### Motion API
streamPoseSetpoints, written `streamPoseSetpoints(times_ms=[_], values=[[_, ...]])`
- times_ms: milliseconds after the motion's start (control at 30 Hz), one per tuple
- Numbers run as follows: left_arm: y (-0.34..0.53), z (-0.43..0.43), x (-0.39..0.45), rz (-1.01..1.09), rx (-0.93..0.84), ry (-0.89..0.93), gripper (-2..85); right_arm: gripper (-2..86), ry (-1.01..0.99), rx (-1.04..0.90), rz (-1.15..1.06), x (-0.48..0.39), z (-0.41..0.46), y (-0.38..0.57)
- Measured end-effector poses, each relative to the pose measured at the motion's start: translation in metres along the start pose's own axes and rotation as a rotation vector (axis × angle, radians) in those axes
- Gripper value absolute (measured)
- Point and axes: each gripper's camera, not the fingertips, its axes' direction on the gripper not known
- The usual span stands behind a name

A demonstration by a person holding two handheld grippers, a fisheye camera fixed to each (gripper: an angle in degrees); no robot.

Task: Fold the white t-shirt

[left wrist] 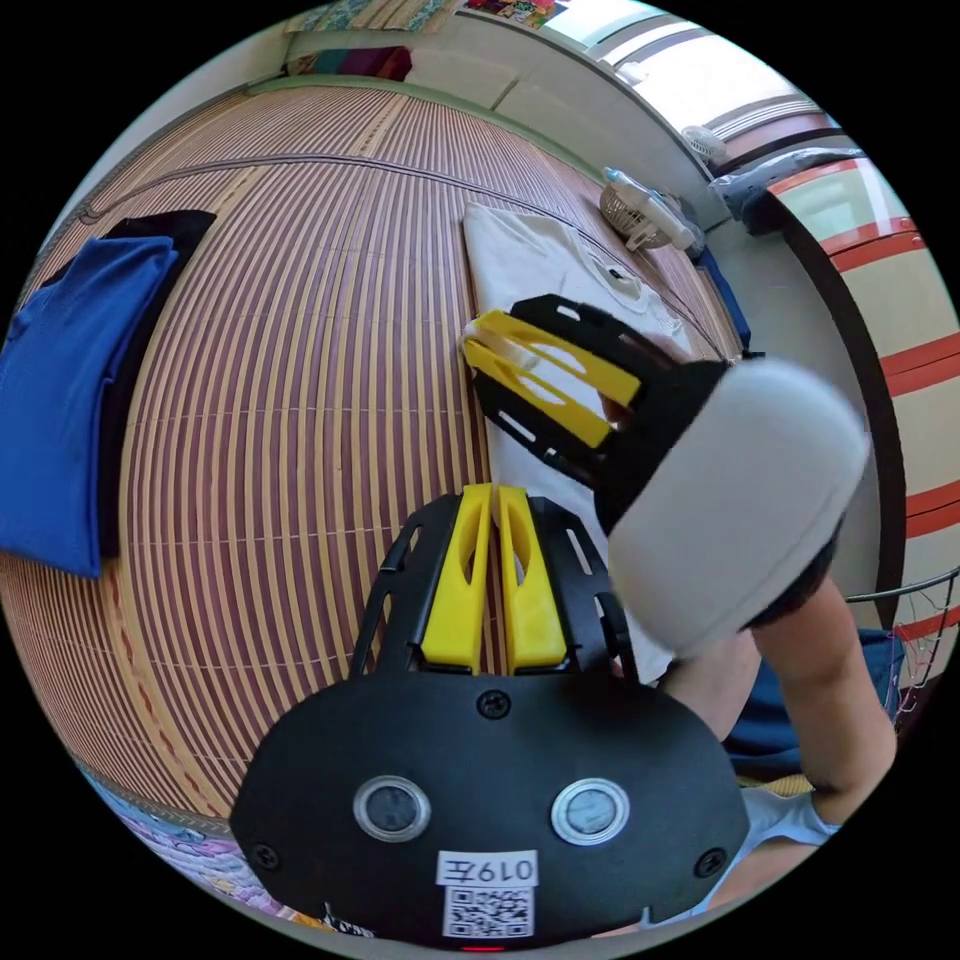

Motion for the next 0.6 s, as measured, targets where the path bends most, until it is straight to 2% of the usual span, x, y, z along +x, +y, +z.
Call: streamPoseSetpoints(times_ms=[67, 267, 500, 600], values=[[0.001, 0.000, -0.001, 0.000, -0.001, 0.009, 0.9, 3.4, 0.038, 0.043, 0.011, -0.008, -0.009, 0.013], [0.003, 0.000, -0.004, -0.010, -0.005, 0.026, 0.9, 5.5, -0.116, 0.105, 0.061, 0.017, -0.029, 0.049], [0.007, -0.001, -0.005, -0.018, -0.002, 0.042, 1.0, 6.4, -0.168, 0.150, 0.047, 0.030, -0.055, 0.082], [0.008, -0.001, -0.004, -0.020, -0.002, 0.045, 1.0, 5.4, -0.181, 0.185, 0.131, 0.048, -0.065, 0.102]])
